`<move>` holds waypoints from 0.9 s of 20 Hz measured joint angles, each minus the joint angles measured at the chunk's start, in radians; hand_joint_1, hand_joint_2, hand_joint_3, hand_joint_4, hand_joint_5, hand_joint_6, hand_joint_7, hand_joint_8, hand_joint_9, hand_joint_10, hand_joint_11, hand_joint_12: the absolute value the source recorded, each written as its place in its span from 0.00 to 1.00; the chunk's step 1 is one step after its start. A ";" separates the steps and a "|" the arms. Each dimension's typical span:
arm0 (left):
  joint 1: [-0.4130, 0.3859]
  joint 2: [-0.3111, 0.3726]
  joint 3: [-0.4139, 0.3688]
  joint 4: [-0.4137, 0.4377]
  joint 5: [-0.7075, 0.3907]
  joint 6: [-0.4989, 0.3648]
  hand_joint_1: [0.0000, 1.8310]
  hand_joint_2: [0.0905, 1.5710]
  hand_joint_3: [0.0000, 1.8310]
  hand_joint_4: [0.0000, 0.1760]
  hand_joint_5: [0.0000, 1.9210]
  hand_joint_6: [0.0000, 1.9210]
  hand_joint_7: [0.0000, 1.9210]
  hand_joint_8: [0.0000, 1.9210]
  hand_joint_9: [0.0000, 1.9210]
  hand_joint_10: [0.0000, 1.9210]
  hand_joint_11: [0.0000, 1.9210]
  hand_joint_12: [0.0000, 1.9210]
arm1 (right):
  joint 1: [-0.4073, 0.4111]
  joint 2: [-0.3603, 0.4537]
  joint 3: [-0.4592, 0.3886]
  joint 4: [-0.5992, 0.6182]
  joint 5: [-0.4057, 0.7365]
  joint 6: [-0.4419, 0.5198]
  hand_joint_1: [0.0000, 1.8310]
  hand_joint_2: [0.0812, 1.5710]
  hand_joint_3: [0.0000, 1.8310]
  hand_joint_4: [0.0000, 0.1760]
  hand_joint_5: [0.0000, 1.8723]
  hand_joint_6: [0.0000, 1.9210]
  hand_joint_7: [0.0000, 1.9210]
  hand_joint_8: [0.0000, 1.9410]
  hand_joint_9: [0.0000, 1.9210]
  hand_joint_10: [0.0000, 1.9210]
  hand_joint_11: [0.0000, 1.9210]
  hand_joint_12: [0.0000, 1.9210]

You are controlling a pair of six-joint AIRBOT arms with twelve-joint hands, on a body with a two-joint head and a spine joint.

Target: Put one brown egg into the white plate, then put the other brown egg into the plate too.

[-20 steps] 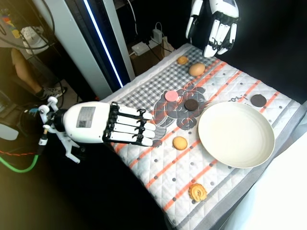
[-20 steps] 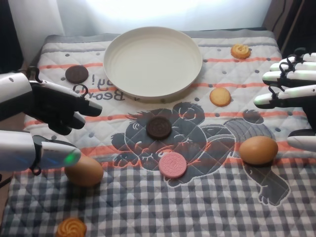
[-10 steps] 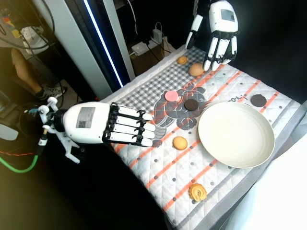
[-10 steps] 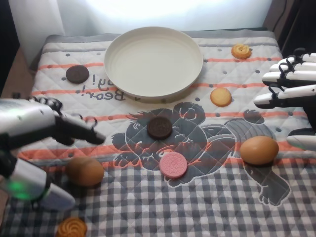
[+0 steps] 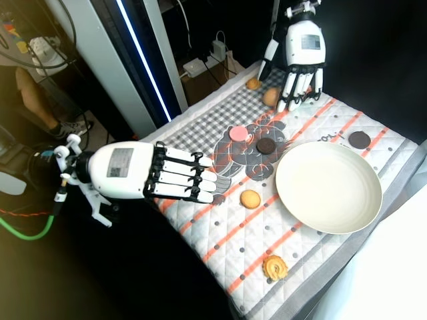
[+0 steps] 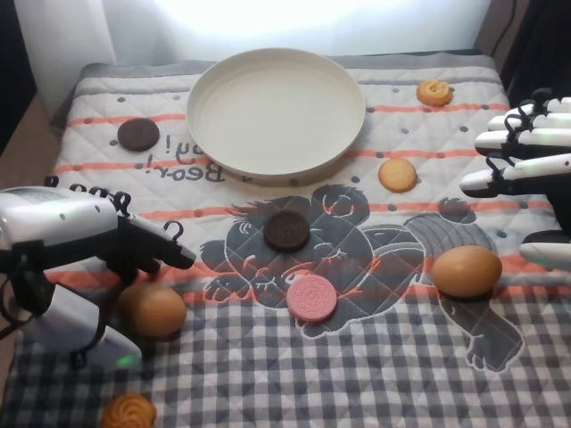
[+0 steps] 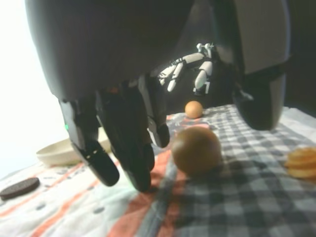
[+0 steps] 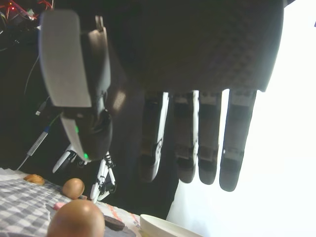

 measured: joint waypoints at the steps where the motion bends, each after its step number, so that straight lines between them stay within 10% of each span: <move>1: 0.005 -0.006 0.008 -0.023 -0.013 0.011 0.56 0.54 0.00 0.60 0.30 0.00 0.39 0.01 0.44 0.04 0.08 0.68 | 0.000 0.000 0.000 0.000 -0.002 0.000 0.24 0.80 0.00 0.89 0.32 0.00 0.22 0.00 0.21 0.01 0.17 0.17; 3: 0.004 -0.017 0.013 -0.052 -0.021 0.052 0.57 0.55 0.00 0.46 0.34 0.00 0.42 0.01 0.45 0.06 0.07 0.73 | 0.000 0.000 0.000 -0.001 0.001 0.000 0.24 0.80 0.00 0.89 0.32 0.00 0.22 0.00 0.21 0.00 0.17 0.16; 6: 0.006 -0.026 0.020 -0.077 -0.033 0.055 0.56 0.56 0.00 0.01 0.45 0.00 0.50 0.03 0.35 0.47 0.13 0.74 | 0.000 0.000 0.000 0.000 0.001 0.000 0.24 0.81 0.00 0.82 0.32 0.00 0.23 0.00 0.22 0.01 0.19 0.17; 12: 0.029 -0.049 0.021 -0.131 -0.046 0.049 0.51 0.58 0.00 0.00 0.55 0.01 0.39 0.50 0.32 0.64 0.11 0.77 | 0.000 0.000 0.000 0.000 0.002 0.000 0.24 0.82 0.00 0.82 0.33 0.00 0.25 0.00 0.24 0.00 0.20 0.15; 13: 0.031 -0.053 0.021 -0.142 -0.047 0.049 0.56 0.63 0.00 0.77 0.57 0.32 0.37 0.55 0.32 0.66 0.10 0.79 | 0.000 0.000 0.000 0.000 0.001 0.000 0.24 0.82 0.00 0.80 0.32 0.00 0.24 0.00 0.24 0.00 0.20 0.14; 14: 0.031 -0.053 0.022 -0.146 -0.049 0.052 0.51 0.59 0.00 0.11 0.52 0.21 0.38 0.56 0.33 0.67 0.12 0.80 | 0.000 0.000 0.000 0.000 0.002 0.000 0.24 0.82 0.00 0.81 0.32 0.00 0.24 0.00 0.24 0.00 0.21 0.12; 15: 0.031 -0.054 0.026 -0.156 -0.050 0.052 0.55 0.65 0.00 0.82 0.54 0.39 0.39 0.55 0.35 0.66 0.14 0.79 | 0.000 0.000 0.000 0.000 0.002 0.000 0.25 0.82 0.00 0.82 0.32 0.00 0.25 0.00 0.24 0.00 0.22 0.12; 16: 0.031 -0.055 0.034 -0.171 -0.051 0.052 0.50 0.60 0.00 0.01 0.52 0.24 0.41 0.52 0.35 0.66 0.15 0.79 | 0.000 0.000 0.000 0.000 0.000 0.000 0.25 0.82 0.00 0.81 0.33 0.00 0.25 0.00 0.24 0.00 0.22 0.12; 18: 0.030 -0.055 0.054 -0.205 -0.070 0.055 0.50 0.59 0.00 0.00 0.56 0.08 0.41 0.52 0.34 0.69 0.15 0.82 | 0.000 0.000 0.000 0.000 0.002 0.000 0.25 0.82 0.00 0.75 0.33 0.00 0.25 0.00 0.24 0.00 0.22 0.11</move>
